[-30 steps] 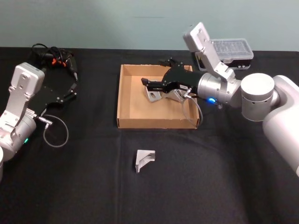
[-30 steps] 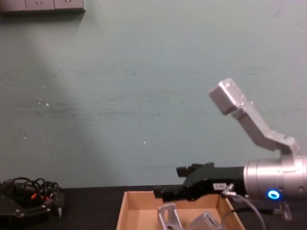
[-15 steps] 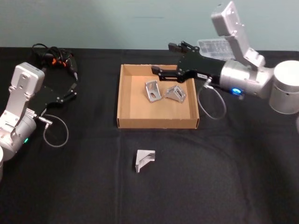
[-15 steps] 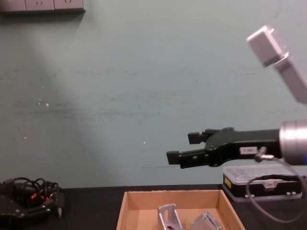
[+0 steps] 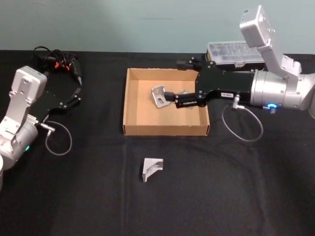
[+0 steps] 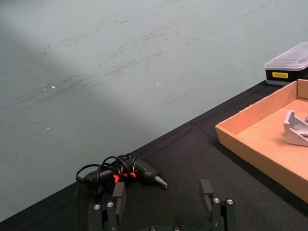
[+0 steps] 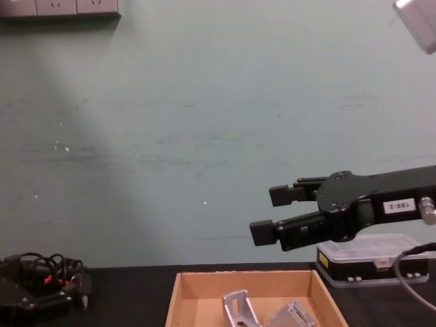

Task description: Use one hand to pick up the angle iron from the table and place it into the box.

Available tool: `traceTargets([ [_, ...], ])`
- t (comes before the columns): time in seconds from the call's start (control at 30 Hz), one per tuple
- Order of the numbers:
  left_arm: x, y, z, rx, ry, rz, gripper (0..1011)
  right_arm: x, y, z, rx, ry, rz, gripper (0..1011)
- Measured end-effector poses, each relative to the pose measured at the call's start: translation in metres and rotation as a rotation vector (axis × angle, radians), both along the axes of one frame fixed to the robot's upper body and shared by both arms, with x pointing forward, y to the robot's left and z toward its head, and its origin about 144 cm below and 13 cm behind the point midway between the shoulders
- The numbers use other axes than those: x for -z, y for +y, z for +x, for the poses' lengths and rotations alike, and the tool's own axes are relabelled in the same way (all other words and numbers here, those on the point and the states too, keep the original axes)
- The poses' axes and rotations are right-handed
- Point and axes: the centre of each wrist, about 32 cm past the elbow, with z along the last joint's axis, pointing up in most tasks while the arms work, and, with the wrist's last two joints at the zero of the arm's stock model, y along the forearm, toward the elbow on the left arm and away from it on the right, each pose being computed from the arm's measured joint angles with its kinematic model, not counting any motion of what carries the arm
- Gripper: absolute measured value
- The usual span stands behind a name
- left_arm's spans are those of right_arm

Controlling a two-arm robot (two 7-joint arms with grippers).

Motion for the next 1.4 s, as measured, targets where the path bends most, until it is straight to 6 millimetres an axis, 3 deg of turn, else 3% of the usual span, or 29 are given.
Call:
traceTargets([
  [0.27,0.0,0.0,0.0,0.0,0.0,0.0,1000,-0.001,0.002,-0.008,-0.047,0.017,-0.029,1002],
  [0.67,0.0,0.0,0.0,0.0,0.0,0.0,1000,0.032,0.01,-0.013,-0.122,0.113,-0.151,1002],
  [1.4,0.0,0.0,0.0,0.0,0.0,0.0,1000,0.061,0.029,-0.01,-0.21,0.179,-0.27,1002],
])
